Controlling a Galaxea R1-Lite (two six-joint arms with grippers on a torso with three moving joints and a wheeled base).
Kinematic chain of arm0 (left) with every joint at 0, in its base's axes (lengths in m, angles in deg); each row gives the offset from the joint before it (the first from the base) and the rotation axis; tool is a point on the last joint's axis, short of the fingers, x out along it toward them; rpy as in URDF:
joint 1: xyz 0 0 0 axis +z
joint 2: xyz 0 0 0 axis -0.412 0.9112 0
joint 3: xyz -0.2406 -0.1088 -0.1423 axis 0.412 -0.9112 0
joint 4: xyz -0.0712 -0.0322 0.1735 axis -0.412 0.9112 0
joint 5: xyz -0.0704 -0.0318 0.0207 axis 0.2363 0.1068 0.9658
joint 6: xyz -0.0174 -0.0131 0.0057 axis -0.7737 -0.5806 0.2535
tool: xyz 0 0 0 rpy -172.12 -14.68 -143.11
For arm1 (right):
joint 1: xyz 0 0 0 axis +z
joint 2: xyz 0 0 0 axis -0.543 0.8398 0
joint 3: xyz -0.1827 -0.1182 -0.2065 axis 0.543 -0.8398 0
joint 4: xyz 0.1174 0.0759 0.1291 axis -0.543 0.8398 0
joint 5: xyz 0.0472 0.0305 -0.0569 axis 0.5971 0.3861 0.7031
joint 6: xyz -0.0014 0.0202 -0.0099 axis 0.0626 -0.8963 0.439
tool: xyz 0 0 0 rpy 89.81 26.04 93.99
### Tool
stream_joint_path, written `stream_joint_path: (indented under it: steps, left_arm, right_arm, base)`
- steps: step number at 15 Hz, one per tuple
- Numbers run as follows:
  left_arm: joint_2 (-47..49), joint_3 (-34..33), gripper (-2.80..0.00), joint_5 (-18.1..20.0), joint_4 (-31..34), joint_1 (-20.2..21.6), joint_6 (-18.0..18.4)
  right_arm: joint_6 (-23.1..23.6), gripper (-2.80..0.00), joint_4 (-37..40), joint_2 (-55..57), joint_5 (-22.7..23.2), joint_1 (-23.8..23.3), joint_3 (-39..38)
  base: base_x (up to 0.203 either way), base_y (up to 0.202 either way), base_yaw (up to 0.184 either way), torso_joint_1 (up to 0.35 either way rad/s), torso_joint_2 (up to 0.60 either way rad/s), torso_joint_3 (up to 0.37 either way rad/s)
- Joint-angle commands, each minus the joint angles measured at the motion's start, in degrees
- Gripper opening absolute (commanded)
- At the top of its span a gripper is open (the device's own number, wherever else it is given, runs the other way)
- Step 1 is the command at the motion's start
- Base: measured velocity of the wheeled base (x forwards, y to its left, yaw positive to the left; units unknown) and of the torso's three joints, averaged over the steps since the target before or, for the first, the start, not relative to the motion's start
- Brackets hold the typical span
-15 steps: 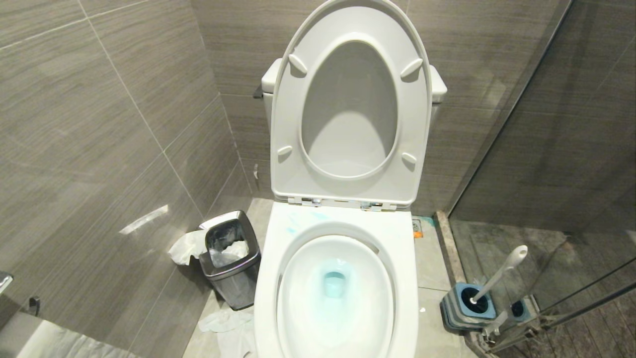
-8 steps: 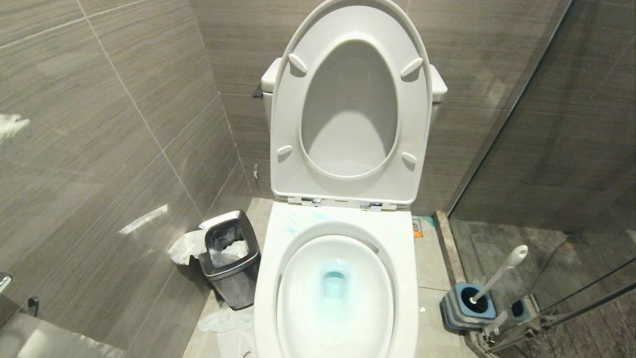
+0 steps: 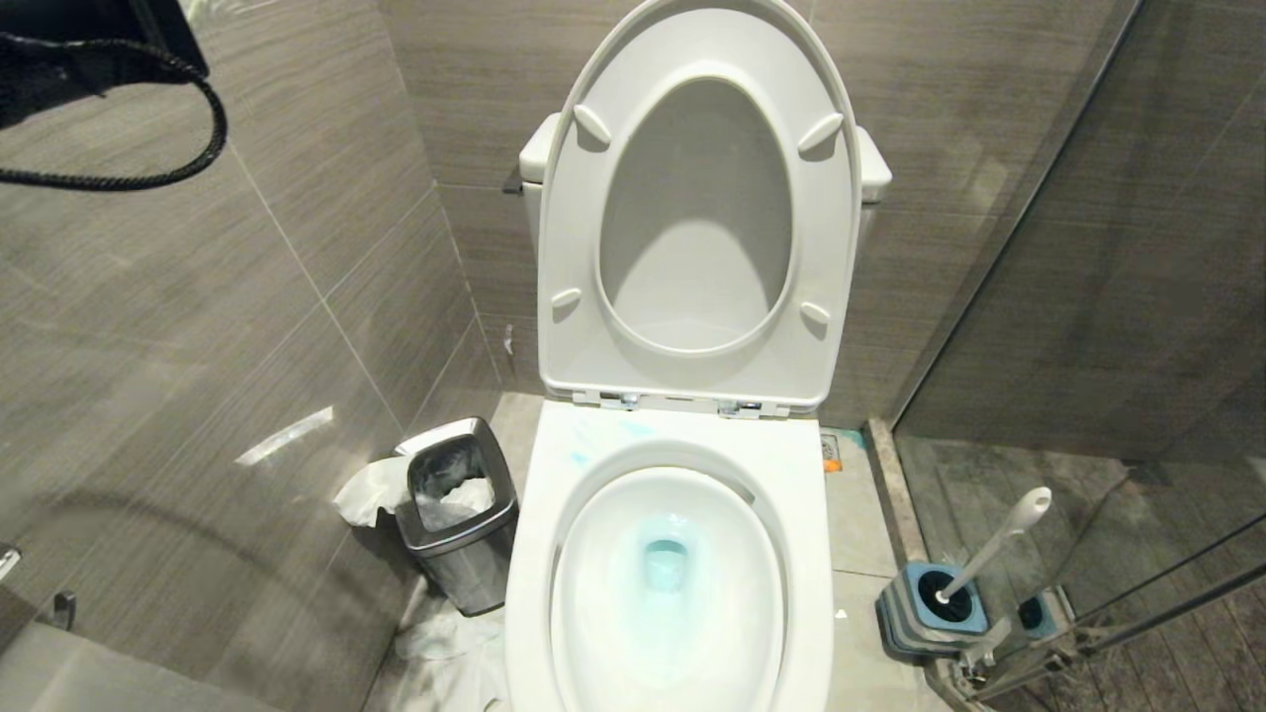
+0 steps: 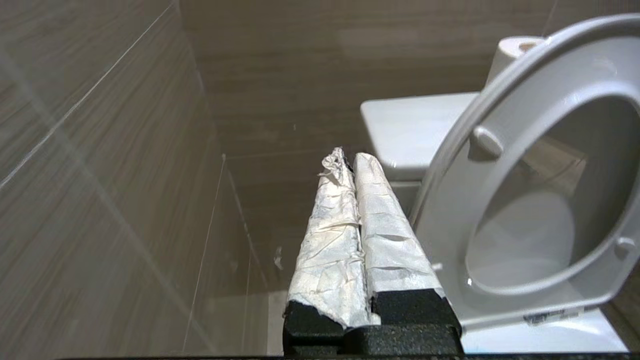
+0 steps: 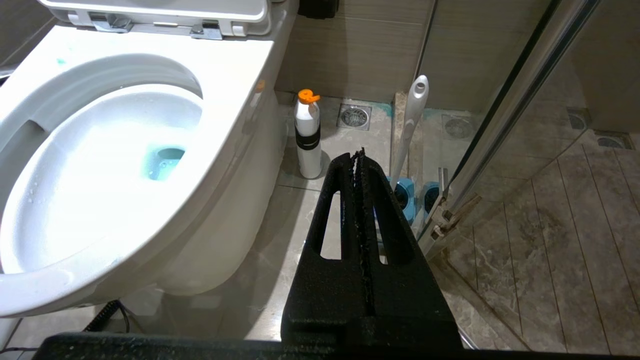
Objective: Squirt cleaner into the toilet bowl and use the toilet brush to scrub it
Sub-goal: Flush the toilet
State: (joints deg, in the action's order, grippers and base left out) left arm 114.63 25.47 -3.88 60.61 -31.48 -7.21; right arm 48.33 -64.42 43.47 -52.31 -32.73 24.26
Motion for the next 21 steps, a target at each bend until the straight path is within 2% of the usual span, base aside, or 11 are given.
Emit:
stream_joint_path:
  steps: [1,4,6,8,10,13,15,21]
  left_arm:
    - [10.5,9.4,-2.80,0.0,-0.2,-2.8,-1.1]
    - [17.7,19.6,-2.80,-0.2,0.2,-5.9,-6.4]
    - [21.6,24.6,-2.80,0.4,4.8,-6.0,-7.3]
    - [22.2,24.4,-2.80,3.0,9.0,-4.6,-5.8]
    - [21.6,24.4,-2.80,3.2,12.6,-3.5,-5.2]
    - [21.2,24.3,-2.80,2.8,14.5,-1.7,-4.7]
    - [21.6,24.1,-2.80,3.0,14.2,0.2,-2.7]
    - [22.9,24.0,-2.80,3.2,9.4,0.7,-2.6]
  right_arm:
    - [0.0,-2.80,0.0,0.0,0.0,0.0,0.0]
    - [0.0,-2.80,0.0,0.0,0.0,0.0,0.0]
    - [0.0,-2.80,0.0,0.0,0.0,0.0,0.0]
    - [0.0,-2.80,0.0,0.0,0.0,0.0,0.0]
    - [0.0,-2.80,0.0,0.0,0.0,0.0,0.0]
    - [0.0,-2.80,0.0,0.0,0.0,0.0,0.0]
    - [0.0,-2.80,0.0,0.0,0.0,0.0,0.0]
    - [0.0,-2.80,0.0,0.0,0.0,0.0,0.0]
  base:
    - [0.000,0.000,0.000,0.000,0.00,0.000]
    - [0.000,0.000,0.000,0.000,0.00,0.000]
    - [0.000,0.000,0.000,0.000,0.00,0.000]
    - [0.000,0.000,0.000,0.000,0.00,0.000]
    - [0.000,0.000,0.000,0.000,0.00,0.000]
    - [0.000,0.000,0.000,0.000,0.00,0.000]
    - [0.000,0.000,0.000,0.000,0.00,0.000]
    - [0.000,0.000,0.000,0.000,0.00,0.000]
